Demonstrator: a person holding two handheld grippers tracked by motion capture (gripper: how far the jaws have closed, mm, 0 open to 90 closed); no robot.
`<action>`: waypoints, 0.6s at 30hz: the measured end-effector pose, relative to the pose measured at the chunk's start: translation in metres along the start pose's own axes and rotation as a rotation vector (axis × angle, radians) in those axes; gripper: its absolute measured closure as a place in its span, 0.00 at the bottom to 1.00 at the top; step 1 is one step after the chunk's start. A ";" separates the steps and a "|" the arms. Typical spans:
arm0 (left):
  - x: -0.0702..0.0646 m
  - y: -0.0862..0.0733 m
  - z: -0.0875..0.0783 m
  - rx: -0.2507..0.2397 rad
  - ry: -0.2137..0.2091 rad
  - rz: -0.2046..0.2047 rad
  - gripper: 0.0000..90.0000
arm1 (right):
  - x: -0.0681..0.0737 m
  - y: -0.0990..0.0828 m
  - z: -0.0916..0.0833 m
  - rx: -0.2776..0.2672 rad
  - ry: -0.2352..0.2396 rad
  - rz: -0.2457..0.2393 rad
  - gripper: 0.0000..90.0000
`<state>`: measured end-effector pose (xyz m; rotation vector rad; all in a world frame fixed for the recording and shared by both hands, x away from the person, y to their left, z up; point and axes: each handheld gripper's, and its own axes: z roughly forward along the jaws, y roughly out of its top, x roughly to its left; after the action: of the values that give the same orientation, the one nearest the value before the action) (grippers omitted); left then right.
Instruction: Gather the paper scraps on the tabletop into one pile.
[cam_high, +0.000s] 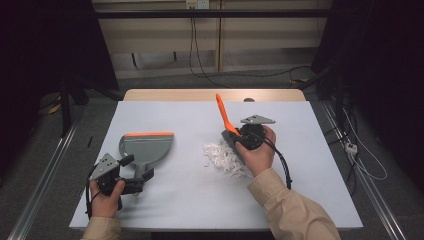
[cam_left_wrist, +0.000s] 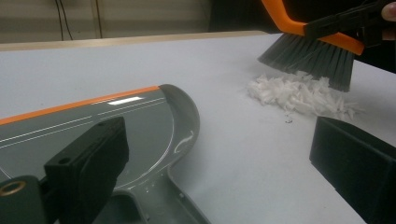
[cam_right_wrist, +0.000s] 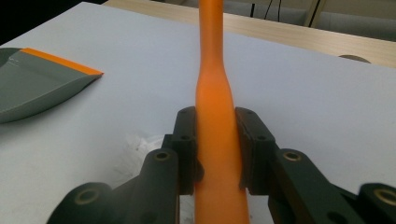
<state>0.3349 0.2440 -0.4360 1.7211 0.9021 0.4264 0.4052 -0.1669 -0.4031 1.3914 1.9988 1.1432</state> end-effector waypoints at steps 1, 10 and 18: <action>0.000 0.000 0.000 0.001 0.001 -0.003 0.05 | 0.000 0.000 -0.002 0.000 -0.003 -0.011 0.80; -0.003 0.002 -0.001 0.001 0.001 0.012 0.05 | -0.009 -0.018 -0.027 0.017 -0.044 -0.035 0.80; -0.005 0.001 0.001 0.003 0.002 0.011 0.05 | -0.006 -0.044 -0.028 -0.007 -0.054 0.022 0.80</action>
<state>0.3332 0.2396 -0.4344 1.7291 0.8957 0.4340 0.3624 -0.1894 -0.4242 1.4291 1.9455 1.1092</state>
